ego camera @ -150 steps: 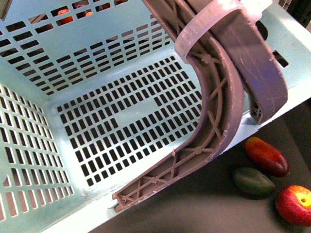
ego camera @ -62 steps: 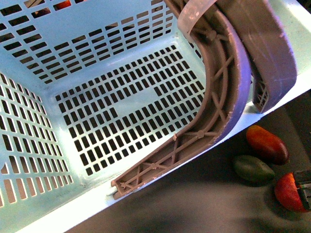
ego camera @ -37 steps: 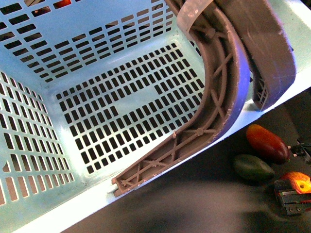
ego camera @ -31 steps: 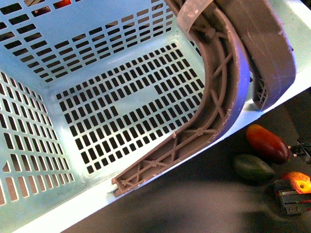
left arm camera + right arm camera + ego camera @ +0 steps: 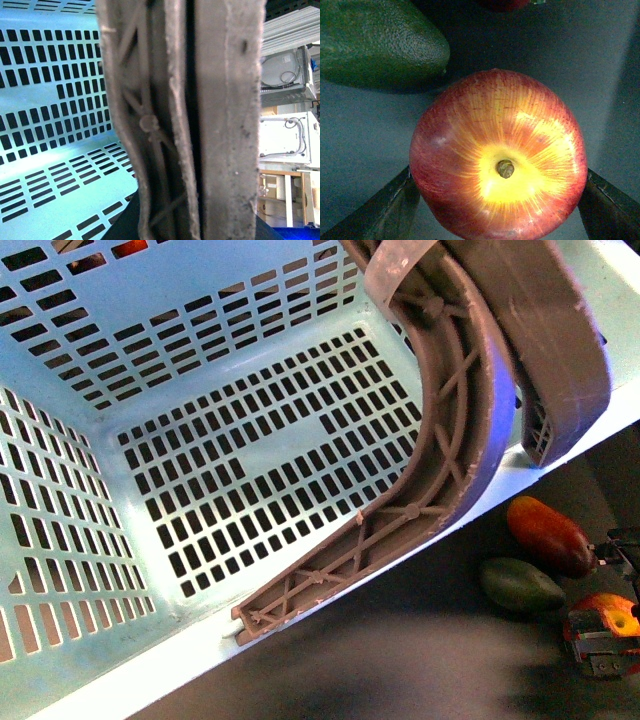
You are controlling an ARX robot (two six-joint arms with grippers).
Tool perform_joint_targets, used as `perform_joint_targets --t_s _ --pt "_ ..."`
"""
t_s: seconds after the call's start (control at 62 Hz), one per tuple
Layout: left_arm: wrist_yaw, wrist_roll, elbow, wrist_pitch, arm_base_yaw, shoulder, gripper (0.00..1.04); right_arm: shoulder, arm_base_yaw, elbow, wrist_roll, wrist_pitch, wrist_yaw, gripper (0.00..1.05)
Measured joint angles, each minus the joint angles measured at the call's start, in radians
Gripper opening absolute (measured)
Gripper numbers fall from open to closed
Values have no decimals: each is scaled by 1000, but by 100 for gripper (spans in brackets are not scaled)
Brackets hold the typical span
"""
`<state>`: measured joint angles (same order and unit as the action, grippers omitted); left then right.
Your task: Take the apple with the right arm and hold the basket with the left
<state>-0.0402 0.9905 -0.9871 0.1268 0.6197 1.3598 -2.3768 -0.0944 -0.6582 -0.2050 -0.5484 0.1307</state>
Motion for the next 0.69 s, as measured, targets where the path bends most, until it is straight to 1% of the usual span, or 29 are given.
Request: perform_joint_targets --t_s 0.258,0.371,0.5,0.694 --pt "0 0 0 0 0 0 16 103 -29 39 -52 20 -20 75" --pt "0 0 0 0 0 0 16 215 -46 68 -84 38 -42 75" --pt "0 0 0 0 0 0 16 375 -58 111 -167 38 -47 74" --pt "0 0 0 0 0 0 16 703 -60 147 -169 154 -145 74"
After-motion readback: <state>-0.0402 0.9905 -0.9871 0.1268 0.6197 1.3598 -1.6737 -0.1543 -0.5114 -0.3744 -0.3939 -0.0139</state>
